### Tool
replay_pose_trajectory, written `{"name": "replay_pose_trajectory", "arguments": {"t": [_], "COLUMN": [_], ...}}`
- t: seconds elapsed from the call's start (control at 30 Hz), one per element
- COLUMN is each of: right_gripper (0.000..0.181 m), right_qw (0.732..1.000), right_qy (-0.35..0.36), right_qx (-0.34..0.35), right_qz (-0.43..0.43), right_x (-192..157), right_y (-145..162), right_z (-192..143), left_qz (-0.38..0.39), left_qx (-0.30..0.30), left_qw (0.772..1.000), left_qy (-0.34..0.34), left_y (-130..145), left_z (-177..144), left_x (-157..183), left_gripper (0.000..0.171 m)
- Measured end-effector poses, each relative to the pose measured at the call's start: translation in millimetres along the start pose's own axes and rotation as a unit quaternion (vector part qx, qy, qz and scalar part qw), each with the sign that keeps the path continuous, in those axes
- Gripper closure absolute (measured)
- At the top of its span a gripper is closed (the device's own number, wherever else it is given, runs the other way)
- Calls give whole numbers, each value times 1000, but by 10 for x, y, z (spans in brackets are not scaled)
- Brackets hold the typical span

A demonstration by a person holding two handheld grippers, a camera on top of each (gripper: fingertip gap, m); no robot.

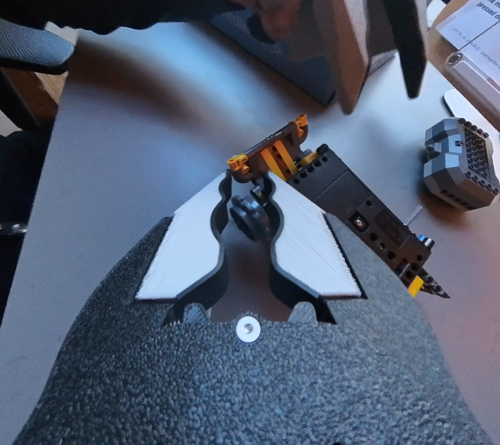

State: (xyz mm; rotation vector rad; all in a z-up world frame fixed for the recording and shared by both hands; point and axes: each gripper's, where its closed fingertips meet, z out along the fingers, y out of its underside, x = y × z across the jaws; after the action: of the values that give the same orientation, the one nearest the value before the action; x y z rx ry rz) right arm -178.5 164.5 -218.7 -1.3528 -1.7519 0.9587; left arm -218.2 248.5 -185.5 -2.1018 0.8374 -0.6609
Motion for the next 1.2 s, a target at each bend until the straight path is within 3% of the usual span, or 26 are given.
{"name": "replay_pose_trajectory", "arguments": {"t": [0.1,0.23,0.3,0.4,0.53,0.83,0.97,1.2], "right_gripper": [155,152,152,153,156,168,168,159], "right_qw": [999,999,999,1000,999,984,979,972], "right_qy": [-25,-3,-22,-15,-30,24,29,41], "right_qx": [24,42,49,6,-23,-67,-76,-60], "right_qz": [-8,-10,7,2,-30,-161,-187,-224], "right_x": [-102,59,66,94,-41,-144,-185,-235], "right_y": [-70,-40,-4,161,234,312,339,273], "right_z": [-53,-323,-410,-321,-158,22,43,80], "left_qz": [17,43,19,28,99,145,168,163], "left_qx": [-27,-71,-60,-54,-116,-286,-296,-254], "left_qw": [999,994,997,998,988,947,940,952], "left_qy": [-4,-66,-49,-3,7,6,11,54], "left_y": [127,286,258,176,255,644,660,667], "left_z": [76,60,3,-12,152,425,454,448], "left_x": [98,-115,-96,147,393,443,483,460], "left_gripper": [99,106,103,103,105,80,81,88]}}
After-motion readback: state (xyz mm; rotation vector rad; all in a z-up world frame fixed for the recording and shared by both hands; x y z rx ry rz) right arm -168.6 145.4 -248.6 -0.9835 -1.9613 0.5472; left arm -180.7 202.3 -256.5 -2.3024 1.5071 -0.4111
